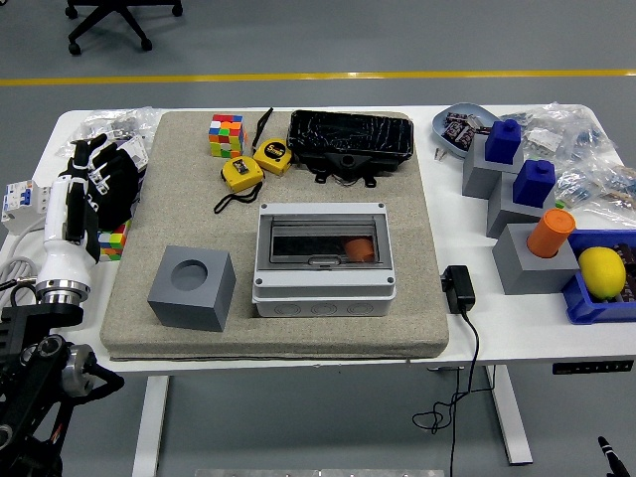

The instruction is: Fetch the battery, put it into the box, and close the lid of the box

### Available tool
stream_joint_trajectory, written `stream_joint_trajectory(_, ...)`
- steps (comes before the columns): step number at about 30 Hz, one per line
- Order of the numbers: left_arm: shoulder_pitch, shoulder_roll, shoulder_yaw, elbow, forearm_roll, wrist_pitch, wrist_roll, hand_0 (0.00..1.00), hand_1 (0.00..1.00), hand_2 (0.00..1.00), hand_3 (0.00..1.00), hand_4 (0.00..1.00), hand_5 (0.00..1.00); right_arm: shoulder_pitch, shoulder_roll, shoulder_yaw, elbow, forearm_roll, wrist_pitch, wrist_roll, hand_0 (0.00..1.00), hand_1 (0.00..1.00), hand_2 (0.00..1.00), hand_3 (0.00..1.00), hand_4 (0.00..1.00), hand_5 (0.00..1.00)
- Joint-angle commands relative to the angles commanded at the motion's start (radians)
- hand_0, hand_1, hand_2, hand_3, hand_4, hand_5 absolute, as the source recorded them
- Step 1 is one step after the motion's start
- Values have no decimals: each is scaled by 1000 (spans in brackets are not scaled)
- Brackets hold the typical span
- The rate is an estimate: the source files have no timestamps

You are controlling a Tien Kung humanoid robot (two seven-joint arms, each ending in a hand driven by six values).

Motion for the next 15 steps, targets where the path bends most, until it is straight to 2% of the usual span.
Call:
stream_joint_trajectory(6,12,8,25,-1,0,4,3,725,735,738,735,998,998,-18,9,-58,0,51,2,16,867,836,809,896,998,998)
stream_joint_trajectory(12,13,6,29,-2,2,0,5,724,736,735,727,998,998,-29,10,-76,0,48,22,-12,869,838,809,879,998,998)
stream_joint_trajectory(15,15,10,29,-1,19,-15,21,724,736,735,727,998,998,-33,8,-94,0,56,28,-18,869,838,809,879,998,998)
